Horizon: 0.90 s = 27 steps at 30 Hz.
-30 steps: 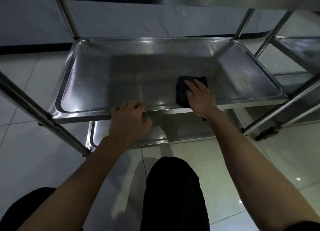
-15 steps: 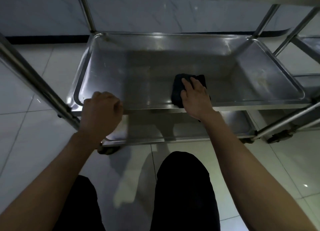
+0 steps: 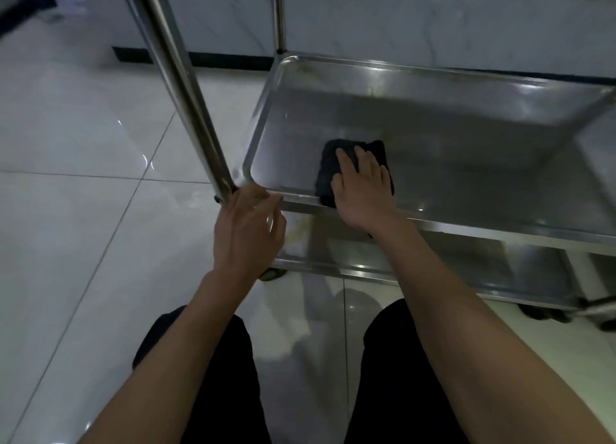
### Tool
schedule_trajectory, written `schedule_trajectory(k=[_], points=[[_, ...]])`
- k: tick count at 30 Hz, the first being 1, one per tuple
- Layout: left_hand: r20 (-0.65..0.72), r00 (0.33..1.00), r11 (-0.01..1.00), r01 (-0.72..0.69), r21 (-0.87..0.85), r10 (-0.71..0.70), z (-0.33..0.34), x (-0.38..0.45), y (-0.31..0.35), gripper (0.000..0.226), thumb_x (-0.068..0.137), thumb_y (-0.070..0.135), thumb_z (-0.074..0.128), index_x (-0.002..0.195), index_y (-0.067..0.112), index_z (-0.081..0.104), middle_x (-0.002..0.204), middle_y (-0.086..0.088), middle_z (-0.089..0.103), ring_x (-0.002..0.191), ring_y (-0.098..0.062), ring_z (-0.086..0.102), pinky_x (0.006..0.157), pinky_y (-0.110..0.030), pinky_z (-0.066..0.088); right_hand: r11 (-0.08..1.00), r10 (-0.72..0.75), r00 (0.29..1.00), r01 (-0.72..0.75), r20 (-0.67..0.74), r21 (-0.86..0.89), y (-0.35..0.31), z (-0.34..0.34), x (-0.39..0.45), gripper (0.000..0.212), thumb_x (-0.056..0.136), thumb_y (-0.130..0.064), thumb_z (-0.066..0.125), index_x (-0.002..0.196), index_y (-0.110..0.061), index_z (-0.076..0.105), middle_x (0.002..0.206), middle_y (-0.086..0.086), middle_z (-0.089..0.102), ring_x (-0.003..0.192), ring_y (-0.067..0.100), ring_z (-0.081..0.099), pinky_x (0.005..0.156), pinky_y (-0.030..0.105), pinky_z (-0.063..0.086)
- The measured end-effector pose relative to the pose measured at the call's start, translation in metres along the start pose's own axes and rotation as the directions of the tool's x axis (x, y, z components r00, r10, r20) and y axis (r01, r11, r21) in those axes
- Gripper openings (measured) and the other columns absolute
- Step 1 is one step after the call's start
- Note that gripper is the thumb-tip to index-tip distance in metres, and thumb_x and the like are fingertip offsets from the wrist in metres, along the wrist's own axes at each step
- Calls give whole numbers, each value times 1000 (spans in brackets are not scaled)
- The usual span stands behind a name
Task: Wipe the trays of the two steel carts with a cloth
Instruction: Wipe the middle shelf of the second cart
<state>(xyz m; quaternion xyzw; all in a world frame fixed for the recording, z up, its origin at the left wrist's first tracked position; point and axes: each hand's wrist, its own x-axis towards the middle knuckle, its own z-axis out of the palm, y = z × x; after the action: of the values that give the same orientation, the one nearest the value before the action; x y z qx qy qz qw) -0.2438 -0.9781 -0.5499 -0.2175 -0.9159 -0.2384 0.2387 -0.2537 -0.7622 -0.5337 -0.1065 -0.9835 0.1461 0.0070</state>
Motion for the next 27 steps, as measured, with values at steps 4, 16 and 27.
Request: schedule_trajectory(k=[4, 16, 27], points=[[-13, 998, 996, 59, -68, -60, -5, -4, -9, 30, 92, 25, 52, 105, 19, 78, 109, 3, 68, 75, -16, 67, 65, -25, 50, 999, -36, 999, 36, 34, 8, -20, 8, 10, 57, 104, -38, 19, 159, -27, 8, 167, 10, 2, 153, 30, 0, 123, 50, 2], [65, 995, 995, 67, 76, -72, -19, 2, -6, 23, 92, 21, 56, 99, 19, 77, 98, 1, 67, 79, -22, 66, 67, -36, 52, 987, -155, 985, 151, 72, 52, -59, 12, 16, 54, 104, -37, 20, 158, -29, 15, 167, 6, 8, 153, 26, 7, 122, 49, 10], [226, 970, 992, -108, 64, 91, 8, 17, 55, 27, 96, 32, 50, 105, 21, 72, 113, 0, 64, 108, -22, 56, 97, -45, 41, 994, -5, 998, 11, -58, 106, 44, -20, -27, 49, 106, -25, 29, 155, -24, 31, 164, 10, 21, 150, 28, 19, 121, 46, 19]])
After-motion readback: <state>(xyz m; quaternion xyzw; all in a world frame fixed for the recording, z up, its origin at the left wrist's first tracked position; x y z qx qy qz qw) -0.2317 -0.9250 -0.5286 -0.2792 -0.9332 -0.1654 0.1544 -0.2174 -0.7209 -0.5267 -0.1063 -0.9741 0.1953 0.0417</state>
